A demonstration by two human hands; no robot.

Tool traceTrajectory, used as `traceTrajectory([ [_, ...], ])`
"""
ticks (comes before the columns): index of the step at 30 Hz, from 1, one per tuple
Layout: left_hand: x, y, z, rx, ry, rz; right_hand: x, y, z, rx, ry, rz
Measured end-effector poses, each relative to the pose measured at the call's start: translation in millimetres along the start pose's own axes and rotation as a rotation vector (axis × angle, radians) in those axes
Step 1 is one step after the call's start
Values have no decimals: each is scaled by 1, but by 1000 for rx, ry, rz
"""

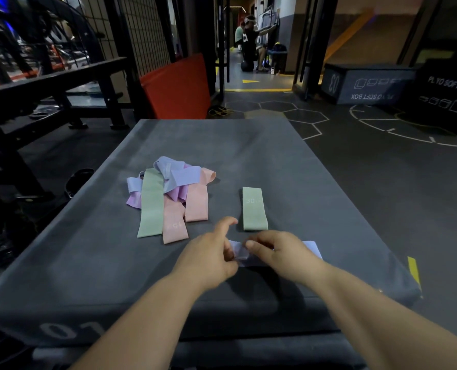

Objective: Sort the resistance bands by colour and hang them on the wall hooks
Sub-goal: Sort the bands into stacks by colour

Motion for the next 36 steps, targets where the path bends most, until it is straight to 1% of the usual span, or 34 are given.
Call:
traceTrajectory([
  [2,1,-2,-2,20,-54,-42,8,4,-2,45,-49,-55],
  [4,-1,-2,-4,55,-97,-100,15,8,-1,53,-84,-173],
  [5,-3,-2,-6,66,-98,-128,19,11,0,59,-102,-217],
  [7,-8,-3,-9,61,-69,-162,26,18,1,77,-126,-230],
  [10,-13,-7,-13,14,-21,-118,38,30,3,95,-155,-190],
  [14,-13,-15,-17,-54,12,-72,58,46,5,88,-237,-159],
  [21,-1,-23,-20,-140,-36,-69,82,57,7,96,-316,-89],
  [27,2,-23,-22,-134,-49,-62,93,58,6,119,-378,12],
  [36,5,-24,-19,-118,-68,-101,95,56,3,31,-422,178],
])
Point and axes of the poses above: each hand's wrist, its own z-axis away from the middle knuckle, its own y-axis out of the back of the hand, x = y × z, the point moved 3 cm from there along -z, towards the middle knuckle, and after that the axes turned 10 degrees about z, right-handed, at the moved point
